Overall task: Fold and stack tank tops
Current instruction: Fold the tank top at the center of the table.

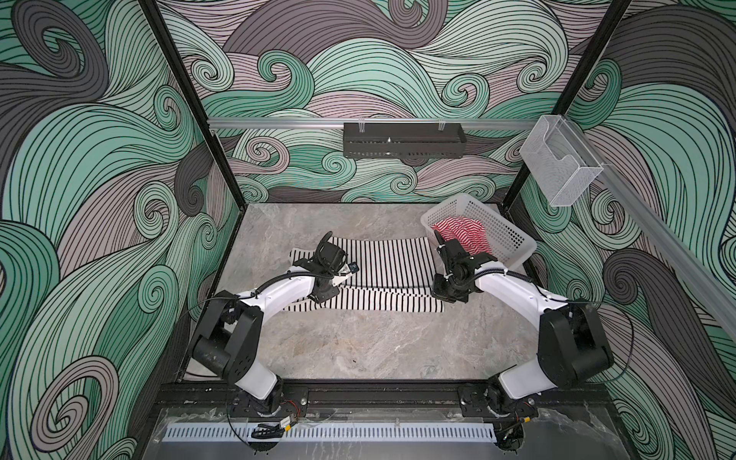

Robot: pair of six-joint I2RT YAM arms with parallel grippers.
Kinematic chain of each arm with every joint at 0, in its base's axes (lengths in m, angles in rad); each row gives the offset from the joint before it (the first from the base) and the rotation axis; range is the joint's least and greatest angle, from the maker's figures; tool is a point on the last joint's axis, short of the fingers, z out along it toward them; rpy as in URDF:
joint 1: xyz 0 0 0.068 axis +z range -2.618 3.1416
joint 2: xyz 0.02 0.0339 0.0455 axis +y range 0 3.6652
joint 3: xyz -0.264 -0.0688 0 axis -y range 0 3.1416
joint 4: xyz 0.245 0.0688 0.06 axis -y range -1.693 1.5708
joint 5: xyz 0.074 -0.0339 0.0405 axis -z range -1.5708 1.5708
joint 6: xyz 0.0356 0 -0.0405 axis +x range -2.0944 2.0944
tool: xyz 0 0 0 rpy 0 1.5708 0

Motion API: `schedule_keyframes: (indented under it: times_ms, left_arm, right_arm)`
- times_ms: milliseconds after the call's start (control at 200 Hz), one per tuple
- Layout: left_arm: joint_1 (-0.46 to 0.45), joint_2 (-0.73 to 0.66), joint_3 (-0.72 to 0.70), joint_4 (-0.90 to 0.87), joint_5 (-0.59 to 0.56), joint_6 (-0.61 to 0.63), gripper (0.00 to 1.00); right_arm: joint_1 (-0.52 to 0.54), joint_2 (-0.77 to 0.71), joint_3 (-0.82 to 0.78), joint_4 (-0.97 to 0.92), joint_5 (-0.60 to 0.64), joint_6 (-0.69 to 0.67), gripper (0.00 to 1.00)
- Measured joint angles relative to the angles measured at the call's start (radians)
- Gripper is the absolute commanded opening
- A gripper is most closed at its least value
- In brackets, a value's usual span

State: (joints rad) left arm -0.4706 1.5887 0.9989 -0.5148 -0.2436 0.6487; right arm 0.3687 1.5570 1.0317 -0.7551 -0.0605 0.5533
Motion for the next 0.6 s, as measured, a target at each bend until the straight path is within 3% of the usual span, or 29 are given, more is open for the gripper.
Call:
schedule_keyframes:
  times_ms: [75, 120, 190, 275, 435, 601]
  left_arm:
    - [0.008, 0.041, 0.028, 0.011, 0.0, 0.003, 0.0]
    - [0.013, 0.06, 0.04, 0.018, -0.001, 0.006, 0.05]
    - [0.016, 0.081, 0.049, 0.025, -0.007, 0.007, 0.16]
    - [0.019, 0.094, 0.049, 0.032, -0.027, 0.001, 0.24]
    - [0.024, 0.087, 0.042, 0.05, -0.078, -0.024, 0.36]
    - [0.026, -0.009, -0.029, 0.056, -0.105, -0.042, 0.36]
  right_arm:
    - [-0.013, 0.037, 0.014, 0.014, -0.003, -0.018, 0.0]
    - [-0.018, 0.056, 0.023, 0.018, -0.005, -0.025, 0.0]
    - [-0.025, 0.083, 0.041, 0.021, -0.005, -0.033, 0.17]
    - [-0.03, 0.101, 0.064, 0.028, 0.002, -0.043, 0.26]
    - [-0.031, 0.088, 0.079, 0.06, 0.023, -0.047, 0.31]
    - [-0.016, 0.047, 0.079, 0.074, 0.028, -0.046, 0.27]
